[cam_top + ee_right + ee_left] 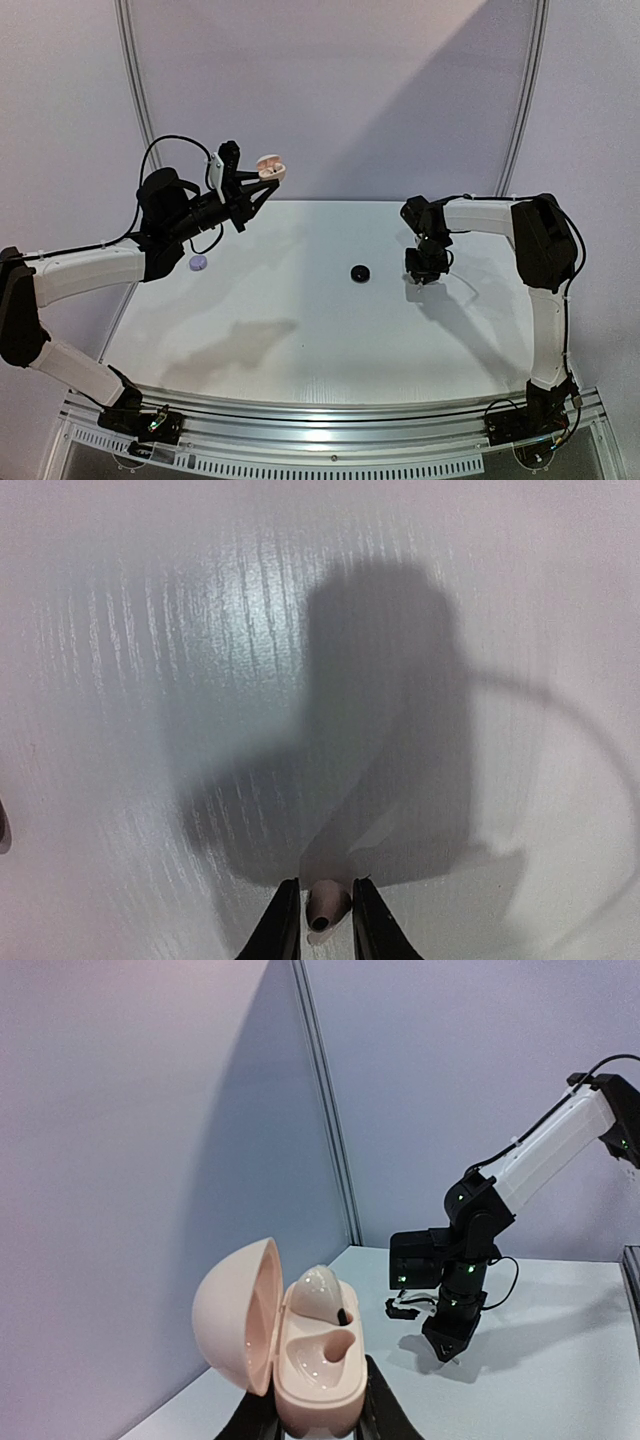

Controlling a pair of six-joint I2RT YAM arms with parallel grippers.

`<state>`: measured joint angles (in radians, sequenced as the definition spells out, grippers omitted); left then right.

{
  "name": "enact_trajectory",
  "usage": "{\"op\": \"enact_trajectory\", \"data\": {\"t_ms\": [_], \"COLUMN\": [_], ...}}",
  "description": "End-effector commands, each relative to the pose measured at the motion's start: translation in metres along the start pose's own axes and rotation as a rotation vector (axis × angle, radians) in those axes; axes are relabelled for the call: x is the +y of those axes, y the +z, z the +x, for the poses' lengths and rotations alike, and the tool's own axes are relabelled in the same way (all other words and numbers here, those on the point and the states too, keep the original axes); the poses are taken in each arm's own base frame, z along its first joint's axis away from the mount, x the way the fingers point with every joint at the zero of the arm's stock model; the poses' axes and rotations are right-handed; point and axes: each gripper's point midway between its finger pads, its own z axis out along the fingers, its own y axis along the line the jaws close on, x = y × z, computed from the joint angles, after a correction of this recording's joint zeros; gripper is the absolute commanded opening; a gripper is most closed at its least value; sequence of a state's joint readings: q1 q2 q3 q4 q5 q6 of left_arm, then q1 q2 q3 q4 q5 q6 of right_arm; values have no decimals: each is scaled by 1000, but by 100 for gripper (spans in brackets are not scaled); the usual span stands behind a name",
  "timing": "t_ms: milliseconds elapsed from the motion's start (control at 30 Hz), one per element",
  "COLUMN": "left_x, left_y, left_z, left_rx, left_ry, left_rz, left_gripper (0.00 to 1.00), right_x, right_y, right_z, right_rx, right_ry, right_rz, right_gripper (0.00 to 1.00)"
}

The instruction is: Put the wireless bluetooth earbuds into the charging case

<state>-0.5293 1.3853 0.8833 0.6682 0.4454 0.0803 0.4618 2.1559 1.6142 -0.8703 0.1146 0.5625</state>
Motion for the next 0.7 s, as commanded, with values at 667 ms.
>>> {"op": "enact_trajectory", "data": {"t_ms": [667], "left_x": [6], "left_y": [-3], "left_z": [-3], "left_rx": [-7], "left_ry": [5], "left_rz": [-28], "left_gripper": [0], "right_x": [92], "right_y": [-221], "right_z": [-75], "right_rx": [-651], "right_ry": [-262], "right_rz": [-152], "right_gripper": [6]}}
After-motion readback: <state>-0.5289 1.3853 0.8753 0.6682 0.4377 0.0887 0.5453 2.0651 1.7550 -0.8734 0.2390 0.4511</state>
